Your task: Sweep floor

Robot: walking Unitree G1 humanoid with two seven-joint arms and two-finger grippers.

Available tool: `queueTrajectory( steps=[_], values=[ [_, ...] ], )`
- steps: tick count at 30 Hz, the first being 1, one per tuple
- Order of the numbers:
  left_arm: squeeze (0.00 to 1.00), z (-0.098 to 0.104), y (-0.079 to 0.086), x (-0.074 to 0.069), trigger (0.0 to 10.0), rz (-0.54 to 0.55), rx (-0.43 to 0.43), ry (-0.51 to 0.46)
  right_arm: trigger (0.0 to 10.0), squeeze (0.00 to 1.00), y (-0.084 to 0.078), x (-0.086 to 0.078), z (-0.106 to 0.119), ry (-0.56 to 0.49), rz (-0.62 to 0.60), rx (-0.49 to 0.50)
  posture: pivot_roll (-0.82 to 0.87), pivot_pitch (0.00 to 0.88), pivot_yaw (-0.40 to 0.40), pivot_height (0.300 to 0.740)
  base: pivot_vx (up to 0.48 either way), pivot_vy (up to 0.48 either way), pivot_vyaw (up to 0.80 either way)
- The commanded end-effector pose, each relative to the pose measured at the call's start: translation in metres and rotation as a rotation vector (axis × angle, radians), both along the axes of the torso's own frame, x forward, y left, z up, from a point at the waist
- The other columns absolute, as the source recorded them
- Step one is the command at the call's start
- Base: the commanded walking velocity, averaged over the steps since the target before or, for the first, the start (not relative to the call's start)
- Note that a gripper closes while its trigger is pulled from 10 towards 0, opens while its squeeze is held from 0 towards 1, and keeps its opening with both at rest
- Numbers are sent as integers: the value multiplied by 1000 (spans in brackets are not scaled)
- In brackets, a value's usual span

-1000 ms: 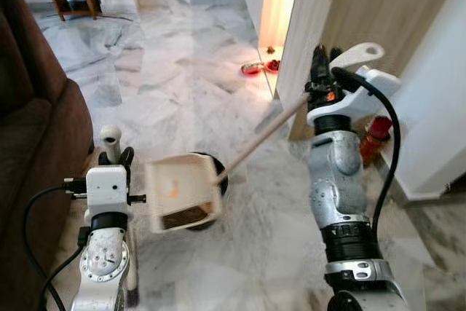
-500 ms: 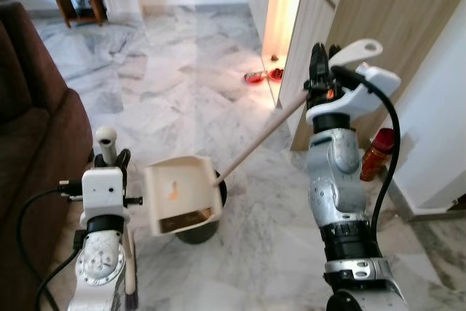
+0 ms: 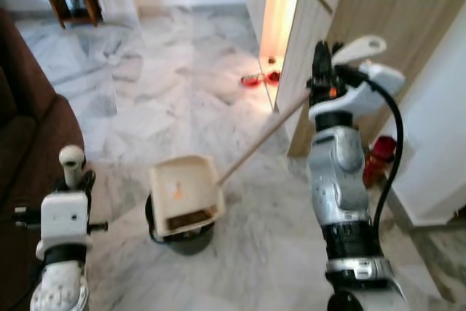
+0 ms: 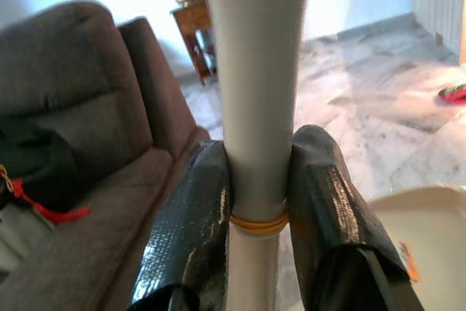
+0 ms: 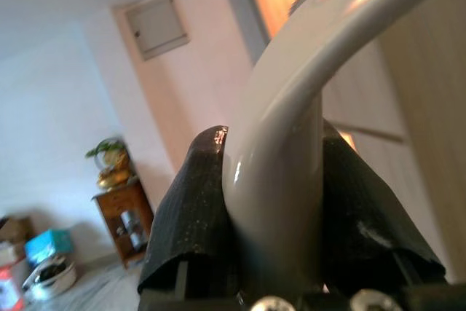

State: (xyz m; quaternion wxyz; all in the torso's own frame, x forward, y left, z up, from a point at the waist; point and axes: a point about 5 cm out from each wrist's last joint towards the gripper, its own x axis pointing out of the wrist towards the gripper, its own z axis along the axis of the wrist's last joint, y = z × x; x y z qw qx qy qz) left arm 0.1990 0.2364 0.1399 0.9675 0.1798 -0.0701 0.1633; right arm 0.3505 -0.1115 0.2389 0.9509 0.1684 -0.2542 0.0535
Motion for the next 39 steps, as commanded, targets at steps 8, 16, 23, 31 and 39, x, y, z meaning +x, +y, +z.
queueTrajectory(
  steps=[8,16,23,31,39],
  values=[
    [0,9,-3,2,10000,-8,25,-34,10000,0,4,-4,16,-67,27,33,103,86,-11,740,299,0,277],
    [0,8,-5,3,10000,-13,26,-34,10000,0,6,-3,16,-63,45,38,103,89,-15,740,300,0,206],
    [0,9,-6,4,10000,-12,26,-38,10000,0,7,-4,17,-66,53,39,105,88,-17,740,299,0,0],
    [0,11,-6,5,10000,-8,26,-48,10000,0,10,-6,25,-98,75,47,107,88,-18,740,301,0,0],
    [0,11,-10,6,10000,-25,12,-67,10000,0,12,-10,36,-139,97,63,102,89,-19,740,188,0,0]
  ],
)
